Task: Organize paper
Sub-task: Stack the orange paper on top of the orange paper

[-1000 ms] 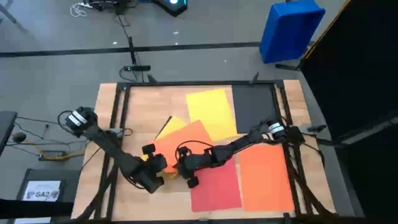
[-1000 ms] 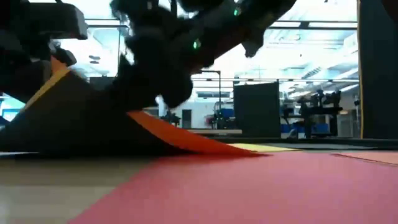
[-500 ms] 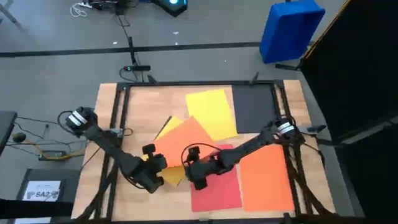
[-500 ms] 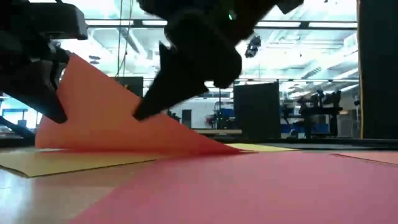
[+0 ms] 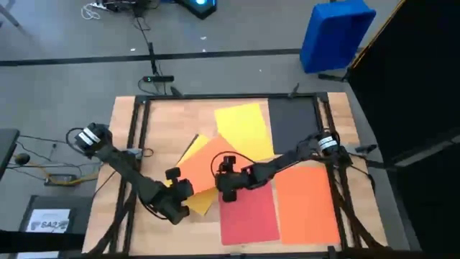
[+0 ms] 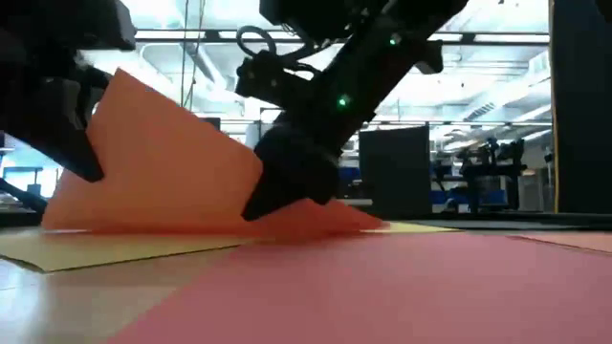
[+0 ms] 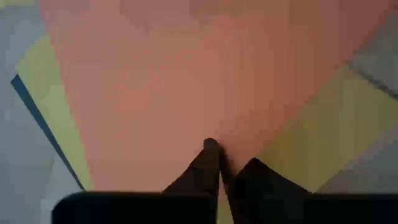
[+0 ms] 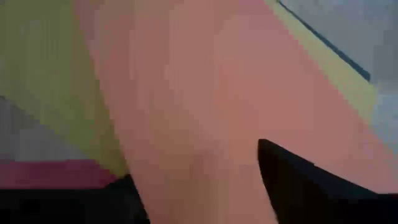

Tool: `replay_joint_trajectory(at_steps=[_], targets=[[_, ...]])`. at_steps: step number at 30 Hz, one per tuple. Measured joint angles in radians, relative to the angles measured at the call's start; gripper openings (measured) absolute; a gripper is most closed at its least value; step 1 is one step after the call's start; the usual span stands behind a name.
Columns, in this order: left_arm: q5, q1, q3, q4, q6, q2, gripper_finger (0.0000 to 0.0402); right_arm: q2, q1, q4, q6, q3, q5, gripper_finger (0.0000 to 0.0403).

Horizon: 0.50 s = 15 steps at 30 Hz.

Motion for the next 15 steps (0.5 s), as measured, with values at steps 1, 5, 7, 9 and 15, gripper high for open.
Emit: replay_joint_trajectory(at_steps=[1,5,7,9,15], targets=[[-0.001,0.0,0.012,-0.002,0.009,0.0,0.0,0.0,0.0,0.009,-0.012,0.0,-0.008,0.0098],[-0.017,0.0,0.073,-0.038,0.044,0.0,0.0,0.0,-0.001,0.034,-0.053,0.0,-0.021,0.0013],[-0.029,0.0,0.102,-0.065,0.057,0.0,0.0,0.0,0.0,0.051,-0.063,0.0,-0.02,0.0006],[-0.044,0.0,0.135,-0.101,0.063,0.0,0.0,0.0,0.001,0.049,-0.064,0.005,0.007,0.0002],[-0.066,-0.004,0.231,-0.179,0.082,0.0,0.0,-0.029,0.03,0.048,-0.082,0.025,0.212,0.0]])
